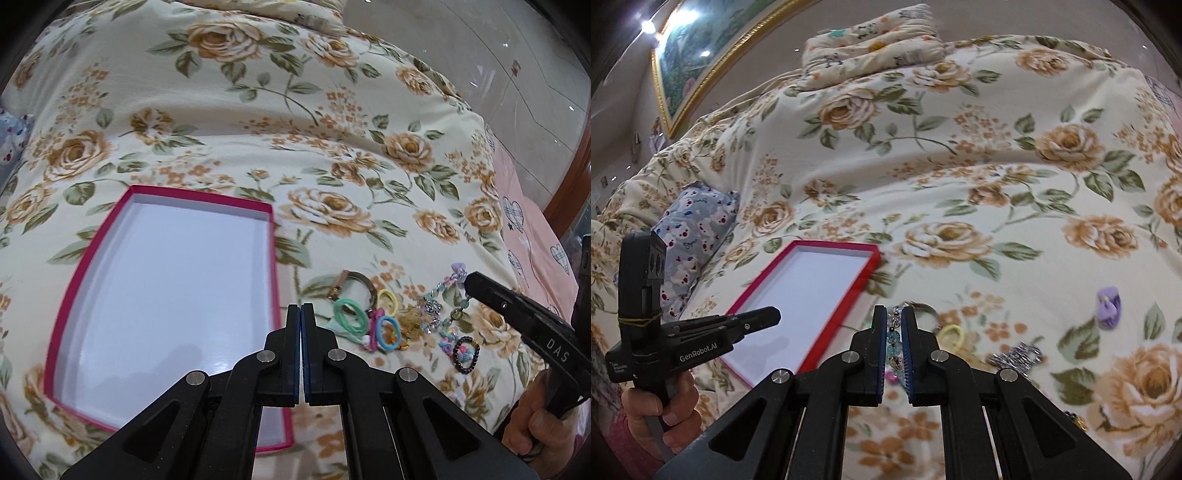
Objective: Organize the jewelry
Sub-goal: 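Grasp the green hair tie with the left tool while the right tool grasps the beaded bracelet, then carry both items into the red box and open both tools to release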
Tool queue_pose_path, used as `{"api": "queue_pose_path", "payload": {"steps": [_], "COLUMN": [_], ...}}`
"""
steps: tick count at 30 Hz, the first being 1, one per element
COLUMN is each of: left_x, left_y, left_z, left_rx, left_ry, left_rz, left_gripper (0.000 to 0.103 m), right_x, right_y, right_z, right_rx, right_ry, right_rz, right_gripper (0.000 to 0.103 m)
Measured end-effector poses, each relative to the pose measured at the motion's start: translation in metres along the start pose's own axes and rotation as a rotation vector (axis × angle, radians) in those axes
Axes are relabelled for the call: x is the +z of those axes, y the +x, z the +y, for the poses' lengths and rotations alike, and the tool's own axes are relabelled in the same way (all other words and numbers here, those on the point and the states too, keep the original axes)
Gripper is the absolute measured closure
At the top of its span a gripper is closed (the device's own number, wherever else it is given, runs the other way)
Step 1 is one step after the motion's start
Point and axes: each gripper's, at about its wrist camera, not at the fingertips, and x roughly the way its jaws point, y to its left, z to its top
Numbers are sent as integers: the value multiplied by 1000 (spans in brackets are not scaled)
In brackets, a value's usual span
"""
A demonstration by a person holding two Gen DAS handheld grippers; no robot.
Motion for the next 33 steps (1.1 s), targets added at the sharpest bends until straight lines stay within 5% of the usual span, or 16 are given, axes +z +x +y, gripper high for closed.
{"api": "queue_pose_path", "payload": {"steps": [5,7,9,10,12,21,22,24,26,33], "left_x": [1,4,9,11,15,22,22,21,20,18], "left_y": [-1,8,18,24,37,110,118,130,139,114], "left_z": [9,7,1,-5,-20,-54,-57,-61,-61,-55], "left_rx": [-21,-58,-64,-60,-60,-18,-8,-4,-24,-49], "left_ry": [-24,-37,-28,-10,42,141,146,157,155,138], "left_rz": [23,59,72,75,77,178,185,209,226,143], "left_gripper": [102,90,51,42,38,42,47,84,100,103], "right_x": [0,0,-1,-2,-4,-11,-11,-12,-13,-7], "right_y": [2,1,0,-1,-4,-12,-12,-12,-11,-13], "right_z": [7,7,2,-1,-9,-38,-40,-42,-43,-37], "right_rx": [11,9,5,3,-8,-28,-28,-27,-23,5], "right_ry": [-9,-3,10,15,26,75,78,82,86,82], "right_rz": [-4,-3,0,1,1,-1,0,2,3,-9], "right_gripper": [96,96,96,96,96,96,96,96,96,96]}}
